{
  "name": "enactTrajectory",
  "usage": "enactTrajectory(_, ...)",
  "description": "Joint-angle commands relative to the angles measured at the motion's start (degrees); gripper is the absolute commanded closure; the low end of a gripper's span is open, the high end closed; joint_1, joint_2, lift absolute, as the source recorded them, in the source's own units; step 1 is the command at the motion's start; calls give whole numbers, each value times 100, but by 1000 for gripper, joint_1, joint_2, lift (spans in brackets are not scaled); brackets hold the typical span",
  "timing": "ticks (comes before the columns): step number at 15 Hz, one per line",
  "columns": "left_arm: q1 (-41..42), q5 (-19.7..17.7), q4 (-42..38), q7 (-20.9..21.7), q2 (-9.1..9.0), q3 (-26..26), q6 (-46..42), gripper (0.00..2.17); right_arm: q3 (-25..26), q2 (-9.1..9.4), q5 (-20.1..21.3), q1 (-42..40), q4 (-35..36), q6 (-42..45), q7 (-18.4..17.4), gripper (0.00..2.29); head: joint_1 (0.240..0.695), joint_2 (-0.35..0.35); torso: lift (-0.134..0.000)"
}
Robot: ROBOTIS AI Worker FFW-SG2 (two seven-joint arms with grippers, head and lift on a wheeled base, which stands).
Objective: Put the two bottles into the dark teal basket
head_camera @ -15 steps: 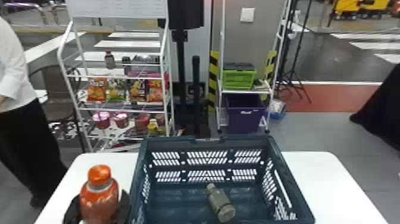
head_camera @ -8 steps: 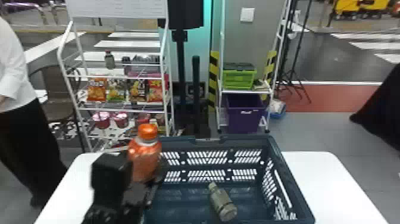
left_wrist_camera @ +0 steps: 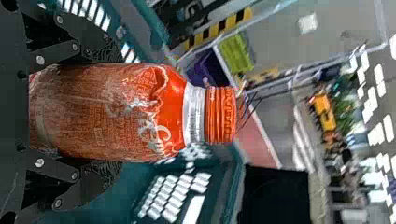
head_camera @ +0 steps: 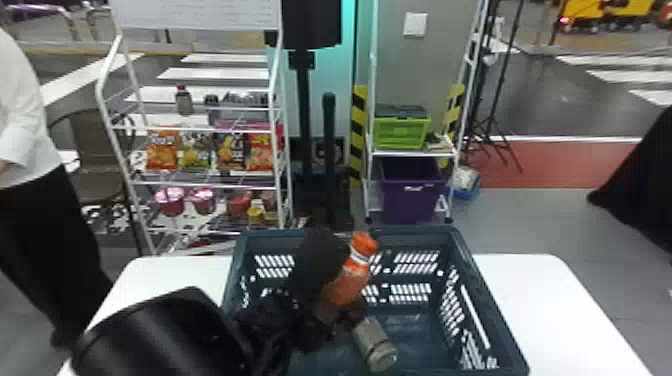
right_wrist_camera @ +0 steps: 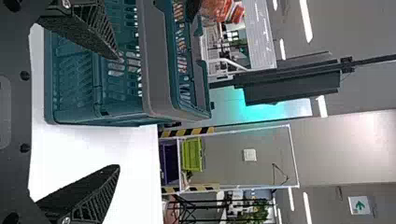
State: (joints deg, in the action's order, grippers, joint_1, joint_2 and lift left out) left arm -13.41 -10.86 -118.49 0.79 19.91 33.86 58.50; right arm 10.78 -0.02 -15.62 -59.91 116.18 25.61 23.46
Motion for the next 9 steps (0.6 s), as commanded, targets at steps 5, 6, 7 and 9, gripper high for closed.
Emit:
enactTrajectory(5, -1068, -241, 1258, 1222, -189, 367, 1195, 2152, 390, 7, 16, 32, -148, 27, 467, 49, 499, 0, 0)
enactTrajectory(6, -1164, -215, 1337, 1371, -224, 367, 1389, 2148, 390, 7, 16, 32, -166, 27, 493, 53, 499, 0, 0)
enactTrajectory(7, -1217, -162, 1355, 1494, -260, 367, 1635, 2152, 390, 7, 24, 32, -166, 44, 502, 53, 499, 0, 0)
enactTrajectory(9, -1217, -153, 1346, 1512, -268, 367, 1652, 2148, 390, 7, 24, 40, -166, 44, 502, 53, 499, 0, 0)
